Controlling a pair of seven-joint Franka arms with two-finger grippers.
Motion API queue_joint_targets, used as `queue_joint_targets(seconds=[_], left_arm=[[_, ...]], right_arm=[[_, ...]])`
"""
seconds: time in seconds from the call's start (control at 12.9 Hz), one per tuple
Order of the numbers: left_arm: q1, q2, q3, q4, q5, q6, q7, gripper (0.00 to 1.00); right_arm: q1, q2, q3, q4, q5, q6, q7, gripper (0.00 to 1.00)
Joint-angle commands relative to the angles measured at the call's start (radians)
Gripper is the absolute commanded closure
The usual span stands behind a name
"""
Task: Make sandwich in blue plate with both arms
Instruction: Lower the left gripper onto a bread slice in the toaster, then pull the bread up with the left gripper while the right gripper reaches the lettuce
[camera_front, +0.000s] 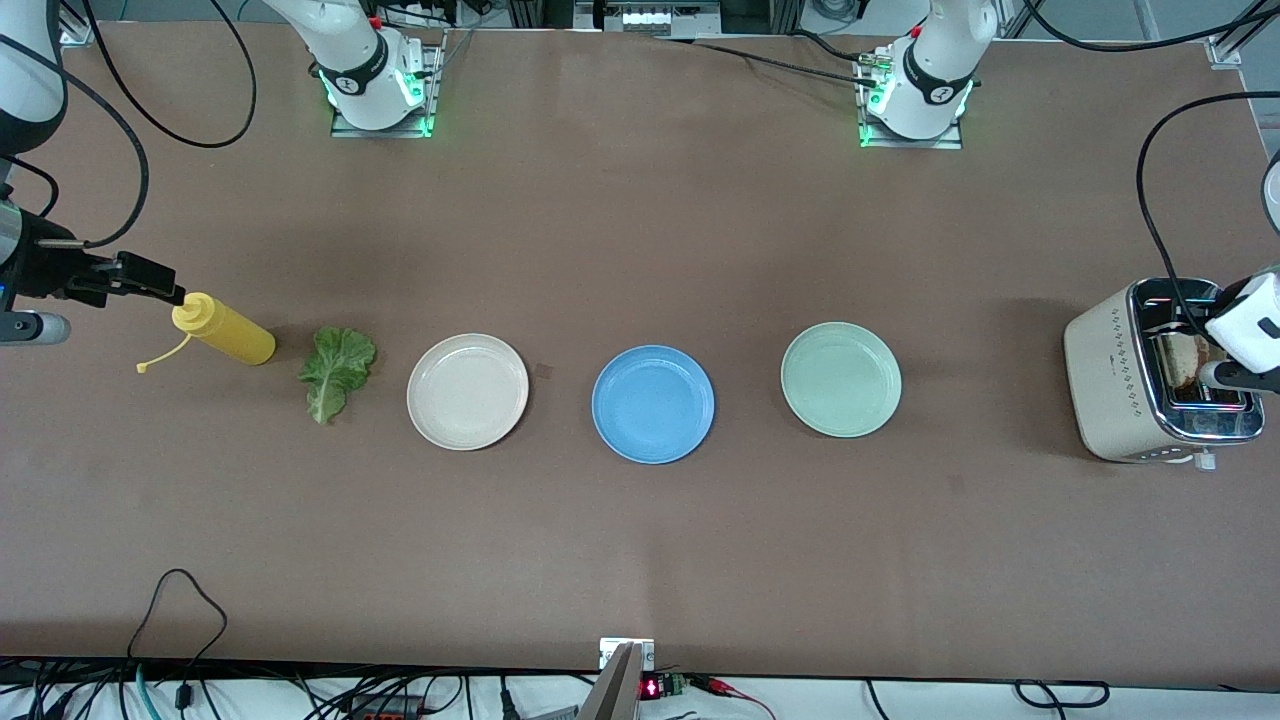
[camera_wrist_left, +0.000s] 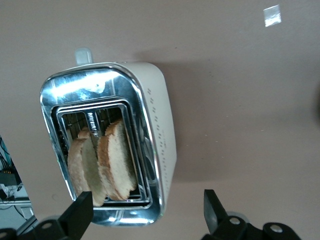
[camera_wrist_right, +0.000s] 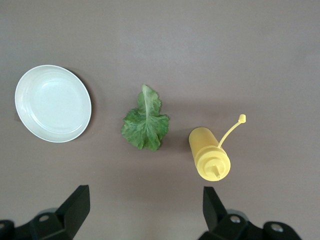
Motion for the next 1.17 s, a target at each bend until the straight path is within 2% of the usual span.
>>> queue_joint_targets(seconds=[0.0, 0.08, 0.16, 0.62, 0.7, 0.93, 1.09], left_arm=[[0.037, 0.02, -0.008, -0.013, 0.016, 0.026, 0.04, 0.2], [0.05, 0.033, -0.01, -0.013, 0.018, 0.029, 0.043, 0.23], [0.068, 0.046, -0.01, -0.013, 0.016, 0.046, 0.045, 0.31], [0.113, 0.1, -0.011, -0.015, 0.015, 0.091, 0.065, 0.34], [0.117, 0.103, -0.011, -0.022, 0.015, 0.092, 0.063, 0.43], [0.119, 0.106, -0.01, -0.024, 0.015, 0.077, 0.066, 0.81], [0.12, 0.105, -0.01, -0.018, 0.015, 0.045, 0.066, 0.94]], right_arm=[[-0.002, 0.015, 0.007, 0.012, 0.007, -0.006, 0.006, 0.0], [0.0, 0.021, 0.007, 0.01, 0.006, -0.011, 0.003, 0.0], [0.003, 0.034, 0.008, 0.01, 0.006, -0.014, -0.003, 0.0], [0.017, 0.054, 0.013, 0.01, -0.002, -0.013, 0.0, 0.0], [0.017, 0.061, 0.013, 0.012, -0.002, -0.013, -0.001, 0.0], [0.017, 0.139, 0.013, 0.01, 0.0, -0.014, -0.006, 0.0], [0.035, 0.182, 0.014, 0.009, 0.007, 0.019, 0.011, 0.0]])
